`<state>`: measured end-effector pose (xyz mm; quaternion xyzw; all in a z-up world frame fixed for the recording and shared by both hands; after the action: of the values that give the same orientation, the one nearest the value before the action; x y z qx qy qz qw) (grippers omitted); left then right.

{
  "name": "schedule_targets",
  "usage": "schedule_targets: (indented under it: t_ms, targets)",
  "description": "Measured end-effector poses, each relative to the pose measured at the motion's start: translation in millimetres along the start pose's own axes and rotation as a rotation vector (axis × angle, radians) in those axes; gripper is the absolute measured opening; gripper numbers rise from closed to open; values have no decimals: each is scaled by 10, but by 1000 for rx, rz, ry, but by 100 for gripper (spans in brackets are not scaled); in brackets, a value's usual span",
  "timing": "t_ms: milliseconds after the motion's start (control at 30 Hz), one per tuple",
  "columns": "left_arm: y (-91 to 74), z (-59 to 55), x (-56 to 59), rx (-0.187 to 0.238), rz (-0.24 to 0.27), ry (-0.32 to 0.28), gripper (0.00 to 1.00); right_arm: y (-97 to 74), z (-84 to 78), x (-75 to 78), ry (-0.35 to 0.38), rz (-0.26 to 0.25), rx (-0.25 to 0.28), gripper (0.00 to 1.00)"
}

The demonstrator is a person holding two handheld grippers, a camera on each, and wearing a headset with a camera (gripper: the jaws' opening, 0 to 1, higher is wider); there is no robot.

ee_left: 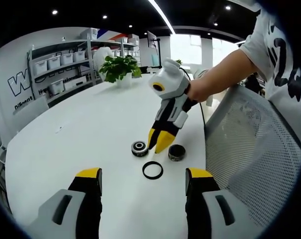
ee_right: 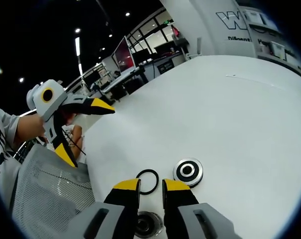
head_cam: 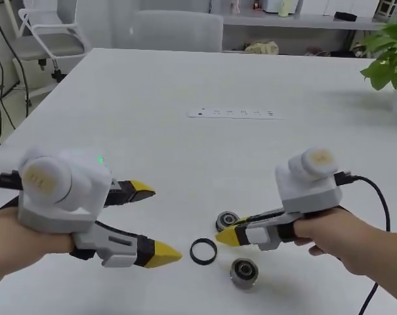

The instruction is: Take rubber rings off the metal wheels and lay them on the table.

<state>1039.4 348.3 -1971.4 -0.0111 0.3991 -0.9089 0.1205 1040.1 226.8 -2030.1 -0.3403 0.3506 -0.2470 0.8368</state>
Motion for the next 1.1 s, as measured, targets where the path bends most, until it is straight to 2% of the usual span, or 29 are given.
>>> schedule_targets:
  t_ms: [600,1100]
  targets:
    - [46,121,-134,17,2,-25,65,-200,0,151,-52,-67,44,22]
    - [138,178,-252,28,-2,-70,64,-291,-27,326,-102,-132,42,25]
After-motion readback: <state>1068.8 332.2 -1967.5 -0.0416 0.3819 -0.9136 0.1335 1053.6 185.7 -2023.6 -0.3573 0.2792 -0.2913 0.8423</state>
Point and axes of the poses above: the centre of the closed fingertips' face, and the gripper's own axes: y roughly forward along the fingers, x roughly to its right, z roughly out of its top, the point moved 3 cm from there along -y, roughly backward along the fingers, and after that the axes turned 15 degrees about -x, right-handed, at the moved point
